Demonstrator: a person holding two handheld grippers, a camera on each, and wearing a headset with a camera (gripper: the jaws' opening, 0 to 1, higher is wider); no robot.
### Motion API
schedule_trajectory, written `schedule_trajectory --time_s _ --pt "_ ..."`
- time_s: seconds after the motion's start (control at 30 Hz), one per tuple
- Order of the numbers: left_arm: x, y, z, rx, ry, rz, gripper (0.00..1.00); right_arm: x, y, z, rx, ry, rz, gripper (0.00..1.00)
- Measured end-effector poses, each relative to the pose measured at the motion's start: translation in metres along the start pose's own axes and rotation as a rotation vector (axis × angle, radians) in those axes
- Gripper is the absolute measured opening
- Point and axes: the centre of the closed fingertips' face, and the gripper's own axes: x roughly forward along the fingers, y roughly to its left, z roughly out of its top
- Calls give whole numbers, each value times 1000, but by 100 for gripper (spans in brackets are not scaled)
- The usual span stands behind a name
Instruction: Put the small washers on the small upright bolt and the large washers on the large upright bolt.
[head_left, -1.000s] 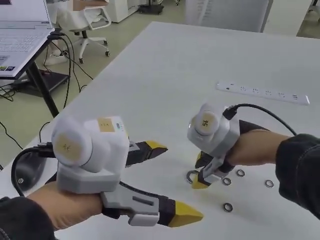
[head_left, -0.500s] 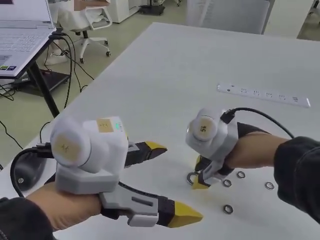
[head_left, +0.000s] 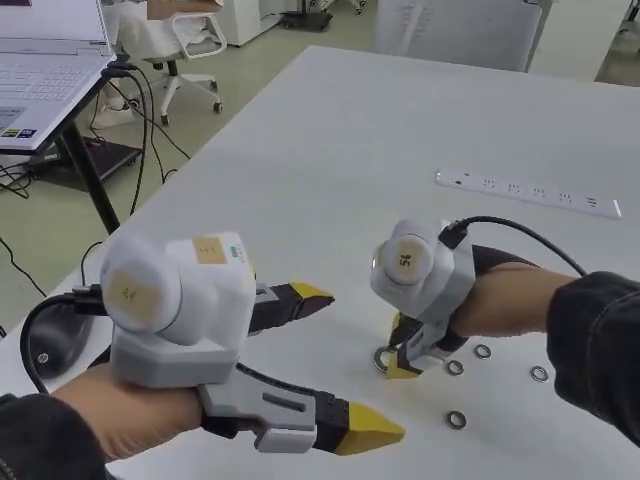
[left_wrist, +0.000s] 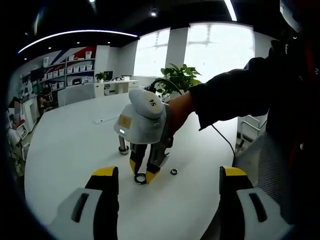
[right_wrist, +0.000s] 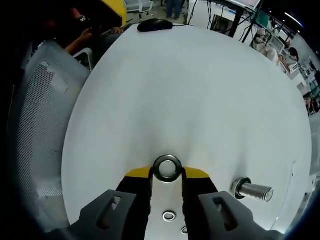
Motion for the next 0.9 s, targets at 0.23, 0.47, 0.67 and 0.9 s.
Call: schedule_trajectory --time_s 0.23,0.47,0.67,0.9 --pt "1 0 -1 -3 -3 -3 82 -3 -3 -1 3 -1 -6 23" --pt "2 1 -1 -3 -5 -3 82 -9 -6 -4 5 8 -9 23" --pt "3 -1 1 2 -6 -8 82 -18 -9 -10 23 14 -16 23" --pt "4 -2 2 5 -7 -12 82 -31 -10 -19 30 24 -26 23"
